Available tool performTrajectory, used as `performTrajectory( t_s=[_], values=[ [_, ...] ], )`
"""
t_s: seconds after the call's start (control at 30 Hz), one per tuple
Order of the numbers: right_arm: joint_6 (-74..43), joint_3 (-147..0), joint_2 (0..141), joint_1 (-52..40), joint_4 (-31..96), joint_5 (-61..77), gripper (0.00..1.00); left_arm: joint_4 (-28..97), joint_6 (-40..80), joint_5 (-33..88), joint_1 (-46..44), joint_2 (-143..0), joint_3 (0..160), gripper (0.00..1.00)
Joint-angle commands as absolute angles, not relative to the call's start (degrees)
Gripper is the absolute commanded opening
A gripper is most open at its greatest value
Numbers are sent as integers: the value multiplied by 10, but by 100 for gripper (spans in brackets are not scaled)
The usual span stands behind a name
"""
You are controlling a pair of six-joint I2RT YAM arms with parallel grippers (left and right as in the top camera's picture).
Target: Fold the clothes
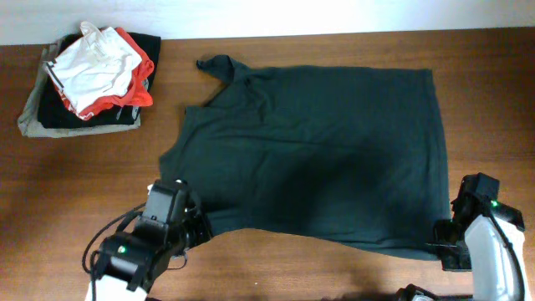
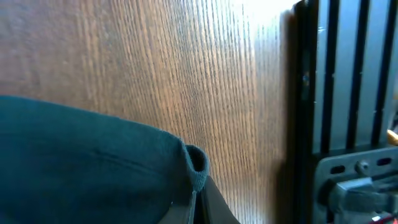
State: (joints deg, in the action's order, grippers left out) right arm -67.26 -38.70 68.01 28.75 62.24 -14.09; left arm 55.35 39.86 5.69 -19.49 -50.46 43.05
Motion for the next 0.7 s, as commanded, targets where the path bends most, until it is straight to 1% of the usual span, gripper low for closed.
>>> performTrajectory(
  t_s=[0.0,0.1,0.23,0.3,0.37,0.57,0.67],
  values=[
    [-660,-412,639,290,637,-157,4,563,368,41,-194,-489,479,1],
    [-660,-430,610,290,653,-157,4,582,368,15,-194,-489,499,1],
    [-660,-459,593,290,649,-157,4,560,368,-105,-193,-492,504,1],
    [-660,-469,594,289,636,-154,4,532,368,-137,-193,-501,504,1],
    [-660,-470,594,289,617,-138,4,497,368,-142,-193,-521,504,1],
    [-660,-470,620,289,584,-126,4,399,368,-143,-193,-645,504,1],
    [-660,-470,641,289,552,-126,4,337,355,-163,-193,-716,504,1]
  ],
)
